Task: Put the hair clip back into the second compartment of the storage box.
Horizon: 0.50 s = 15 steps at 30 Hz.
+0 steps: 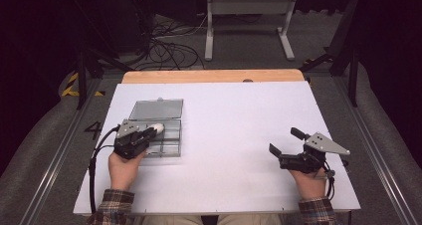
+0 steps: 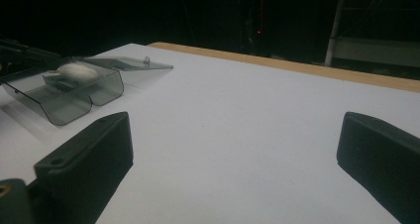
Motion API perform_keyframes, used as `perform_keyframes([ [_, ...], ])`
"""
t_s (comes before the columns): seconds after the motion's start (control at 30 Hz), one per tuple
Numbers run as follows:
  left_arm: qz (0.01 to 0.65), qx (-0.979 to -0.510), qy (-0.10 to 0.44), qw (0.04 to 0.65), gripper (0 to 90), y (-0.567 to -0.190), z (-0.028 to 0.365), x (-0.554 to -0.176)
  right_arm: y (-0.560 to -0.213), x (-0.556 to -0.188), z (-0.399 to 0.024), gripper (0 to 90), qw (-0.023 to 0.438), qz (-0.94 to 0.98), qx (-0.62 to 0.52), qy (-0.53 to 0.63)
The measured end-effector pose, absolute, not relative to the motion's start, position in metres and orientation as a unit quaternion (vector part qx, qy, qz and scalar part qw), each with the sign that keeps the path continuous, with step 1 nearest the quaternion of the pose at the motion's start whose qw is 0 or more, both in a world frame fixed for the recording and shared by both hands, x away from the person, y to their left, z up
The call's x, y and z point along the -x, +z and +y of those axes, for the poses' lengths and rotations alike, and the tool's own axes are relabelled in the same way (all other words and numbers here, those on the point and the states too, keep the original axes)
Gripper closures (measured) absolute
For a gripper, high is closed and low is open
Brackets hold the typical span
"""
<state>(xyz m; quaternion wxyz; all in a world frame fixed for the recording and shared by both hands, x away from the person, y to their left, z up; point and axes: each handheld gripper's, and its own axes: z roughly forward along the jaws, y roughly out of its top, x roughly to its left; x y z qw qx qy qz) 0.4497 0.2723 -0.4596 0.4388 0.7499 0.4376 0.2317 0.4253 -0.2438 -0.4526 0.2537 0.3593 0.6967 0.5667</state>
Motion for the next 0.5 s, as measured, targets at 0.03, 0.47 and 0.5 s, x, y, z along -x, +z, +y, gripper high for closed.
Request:
perform_keyframes([
  [0.03, 0.436, -0.749, 0.233, 0.441, 75.7, -0.459, 0.273, -0.449, -0.453, -0.425, -0.244, 1.3, 0.254, 0.696, -0.36, 0.567],
  [0.47, 0.42, -0.731, 0.251, 0.476, 54.0, -0.451, 0.274, -0.439, -0.453, -0.425, -0.245, 1.3, 0.26, 0.694, -0.358, 0.567],
  [0.5, 0.419, -0.729, 0.254, 0.478, 52.0, -0.451, 0.274, -0.438, -0.453, -0.425, -0.246, 1.2, 0.261, 0.694, -0.358, 0.567],
])
